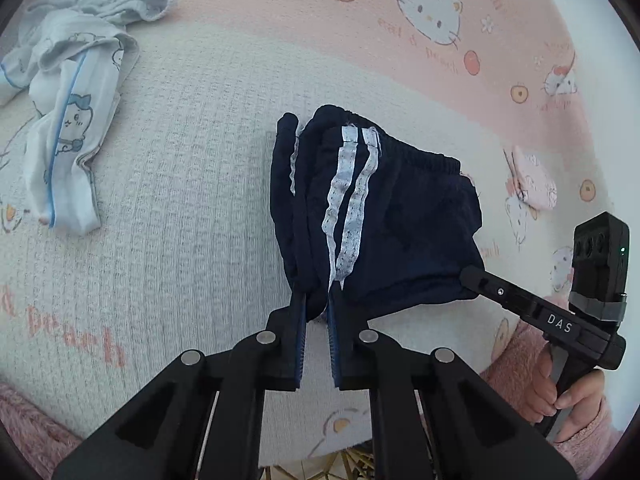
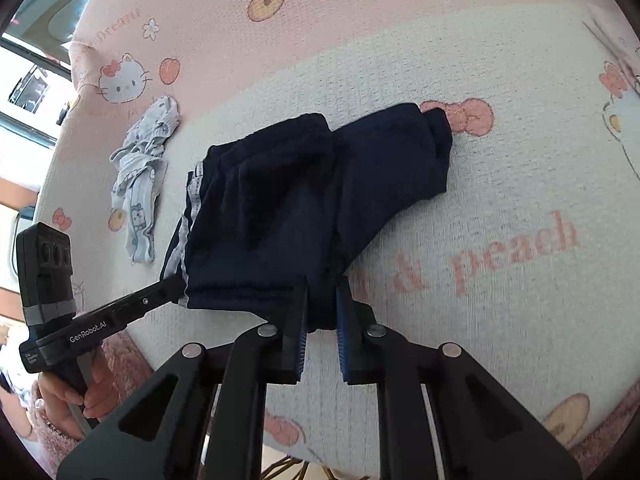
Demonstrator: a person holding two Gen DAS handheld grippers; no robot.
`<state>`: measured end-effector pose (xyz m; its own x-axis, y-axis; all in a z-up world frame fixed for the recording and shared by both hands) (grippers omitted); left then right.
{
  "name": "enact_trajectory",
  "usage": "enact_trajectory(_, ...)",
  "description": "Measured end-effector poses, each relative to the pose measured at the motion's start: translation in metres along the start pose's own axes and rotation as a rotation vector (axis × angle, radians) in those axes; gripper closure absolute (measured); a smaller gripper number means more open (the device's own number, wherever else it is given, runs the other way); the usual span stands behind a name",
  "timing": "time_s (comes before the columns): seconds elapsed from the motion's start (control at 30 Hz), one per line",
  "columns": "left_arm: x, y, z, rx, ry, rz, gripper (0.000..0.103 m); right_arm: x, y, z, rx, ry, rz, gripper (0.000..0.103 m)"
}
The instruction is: Fold clothes
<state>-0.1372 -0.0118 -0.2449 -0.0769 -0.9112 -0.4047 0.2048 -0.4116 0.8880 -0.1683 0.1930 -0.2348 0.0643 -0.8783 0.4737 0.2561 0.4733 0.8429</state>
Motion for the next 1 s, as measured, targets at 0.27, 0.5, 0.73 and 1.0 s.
enact_trajectory(0.27,-0.007,0.003,-0.062,0.138,-0.069,0.035,0.091,-0.026,0.017,-0.078,0.117,-0.008,-0.031,0.087)
enact_trajectory(0.5,-0.013,0.023,-0.056,0.057,-0.131,0.115,0.076,-0.024,0.051,-0.072,-0.016,0.017,-0.078,0.078)
enact_trajectory(0.73,-0.007,0.038,-0.049,0.01,-0.152,0.114,0.074,0.001,0.031,-0.074,0.015,0.166,-0.083,0.069)
enact_trajectory(1.0,-0.02,0.0,-0.046,0.125,-0.218,0.293,0.074,-0.005,0.014,-0.077,0.065,0.214,-0.237,0.07)
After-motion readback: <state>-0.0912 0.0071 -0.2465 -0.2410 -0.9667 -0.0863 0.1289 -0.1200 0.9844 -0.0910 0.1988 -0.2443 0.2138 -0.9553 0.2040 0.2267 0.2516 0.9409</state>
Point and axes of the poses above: each gripper's, at about its wrist camera, not at the fingertips, and y roughly against the way its jaws point, x to its left, z to its top, the point moved 4 cm from there along -y, roughly the way its jaws point, and after that the axes turned 1 degree about y, right-handed, at the moved point
